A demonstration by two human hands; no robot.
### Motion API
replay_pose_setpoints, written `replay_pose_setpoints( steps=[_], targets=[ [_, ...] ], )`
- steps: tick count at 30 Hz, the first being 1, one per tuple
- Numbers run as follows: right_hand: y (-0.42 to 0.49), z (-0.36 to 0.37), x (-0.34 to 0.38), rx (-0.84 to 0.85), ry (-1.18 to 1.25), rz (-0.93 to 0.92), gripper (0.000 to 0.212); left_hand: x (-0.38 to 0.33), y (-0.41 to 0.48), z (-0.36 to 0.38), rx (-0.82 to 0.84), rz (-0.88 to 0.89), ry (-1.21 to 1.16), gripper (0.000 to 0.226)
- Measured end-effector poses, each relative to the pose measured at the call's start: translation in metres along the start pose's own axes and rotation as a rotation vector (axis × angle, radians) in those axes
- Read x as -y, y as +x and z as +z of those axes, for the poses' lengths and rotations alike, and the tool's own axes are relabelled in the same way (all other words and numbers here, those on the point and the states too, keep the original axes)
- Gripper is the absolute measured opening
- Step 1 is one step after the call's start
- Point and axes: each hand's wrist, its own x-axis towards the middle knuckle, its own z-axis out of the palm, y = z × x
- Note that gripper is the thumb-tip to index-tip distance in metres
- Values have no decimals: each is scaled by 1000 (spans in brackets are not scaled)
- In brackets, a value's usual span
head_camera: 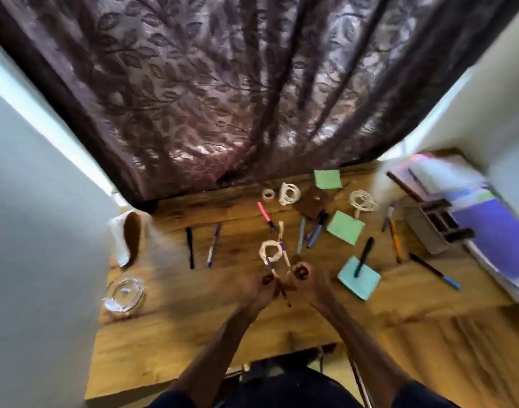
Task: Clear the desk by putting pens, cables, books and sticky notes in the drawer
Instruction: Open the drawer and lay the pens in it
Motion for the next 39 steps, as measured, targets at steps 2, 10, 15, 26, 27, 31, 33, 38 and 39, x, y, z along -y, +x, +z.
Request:
replay_pose_setpoints(
  steps=[2, 10, 15, 26, 27, 31, 33, 38, 39],
  targets=[
    [-29, -27, -21, -117, -23, 61, 13, -10, -13, 24, 133, 64, 45, 25],
    [-156, -127, -122, -408, -71, 277, 9, -47, -100, 154, 434, 316, 84, 30],
    [-222, -157, -191, -496, -75, 434, 6, -34, -140, 230, 625, 267, 137, 30],
    [-243, -133, -338, -74, -112, 701, 11, 9, -129, 376, 318, -175, 420, 27],
    [-241, -130, -350, -37, -131, 689, 14, 18, -124, 388, 257, -194, 436, 37],
    [-239, -109, -392, 36, -167, 604, 32, 47, -107, 422, 92, -198, 568, 51],
    [-239, -102, -398, 39, -164, 584, 33, 46, -107, 425, 47, -200, 624, 50],
    [-234, -113, -377, 23, -199, 552, 8, 47, -116, 433, 81, -317, 515, 49],
    [-234, -114, -375, 18, -197, 542, 6, 47, -117, 433, 77, -324, 491, 48]
  ],
)
